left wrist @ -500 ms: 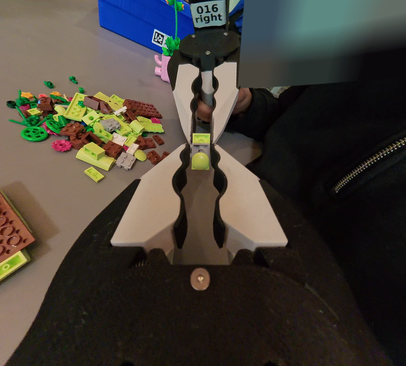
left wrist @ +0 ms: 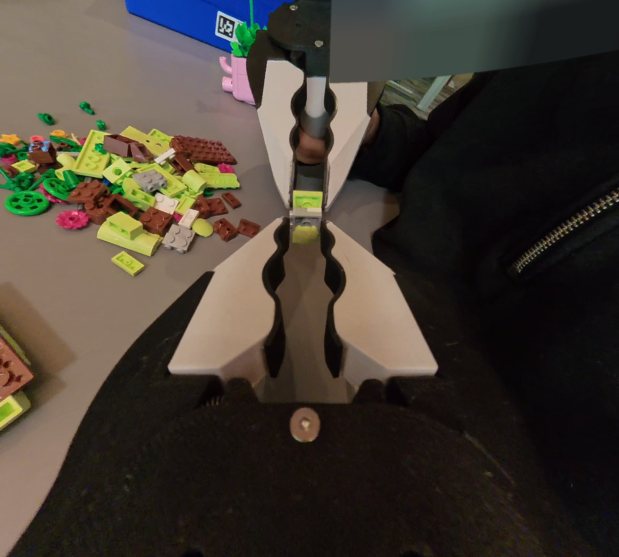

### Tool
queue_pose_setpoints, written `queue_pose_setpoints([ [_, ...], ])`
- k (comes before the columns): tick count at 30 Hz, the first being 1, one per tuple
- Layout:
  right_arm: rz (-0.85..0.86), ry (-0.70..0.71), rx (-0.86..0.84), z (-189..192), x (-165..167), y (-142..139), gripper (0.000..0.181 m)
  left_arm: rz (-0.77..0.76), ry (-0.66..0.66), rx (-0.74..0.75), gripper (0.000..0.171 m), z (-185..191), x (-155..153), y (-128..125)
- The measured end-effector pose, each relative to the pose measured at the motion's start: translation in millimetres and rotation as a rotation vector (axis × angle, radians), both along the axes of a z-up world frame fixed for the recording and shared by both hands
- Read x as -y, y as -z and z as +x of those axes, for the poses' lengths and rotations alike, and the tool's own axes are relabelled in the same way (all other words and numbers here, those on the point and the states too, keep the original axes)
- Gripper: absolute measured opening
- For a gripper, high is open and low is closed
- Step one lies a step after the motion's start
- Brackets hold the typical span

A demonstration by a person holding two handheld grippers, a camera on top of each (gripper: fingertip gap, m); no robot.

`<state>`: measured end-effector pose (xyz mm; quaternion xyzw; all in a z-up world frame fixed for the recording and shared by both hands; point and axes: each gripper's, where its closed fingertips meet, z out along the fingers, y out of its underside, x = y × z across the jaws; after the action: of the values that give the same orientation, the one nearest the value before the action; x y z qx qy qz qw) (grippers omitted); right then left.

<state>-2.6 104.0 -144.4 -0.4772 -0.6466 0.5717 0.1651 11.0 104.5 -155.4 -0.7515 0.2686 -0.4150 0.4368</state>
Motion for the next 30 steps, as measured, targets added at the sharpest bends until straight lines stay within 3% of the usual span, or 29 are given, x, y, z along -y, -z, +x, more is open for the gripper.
queue_pose_setpoints([
  [9,-0.042,0.029,-0.084,-2.9,-4.5,-12.0,0.024,0.041,-0.048,0.054,0.014,-0.5,-6.4,-10.5],
  [11,-0.045,0.025,-0.076,-3.0,-2.8,-10.8,0.016,0.04,-0.052,0.075,0.014,0.1,-6.6,-13.5],
  [24,-0.227,-0.024,-0.056,7.1,-1.9,-28.0,0.015,-0.037,-0.019,0.255,0.014,3.5,-1.5,-33.3],
  [27,-0.263,-0.07,-0.066,13.3,0.1,-32.8,0.014,-0.098,0.032,0.367,0.015,3.5,3.8,-39.3],
  [30,-0.395,-0.018,-0.14,23.8,-31.7,-50.3,0.013,-0.126,-0.045,0.513,0.014,-31.7,-8.4,-48.3],
])
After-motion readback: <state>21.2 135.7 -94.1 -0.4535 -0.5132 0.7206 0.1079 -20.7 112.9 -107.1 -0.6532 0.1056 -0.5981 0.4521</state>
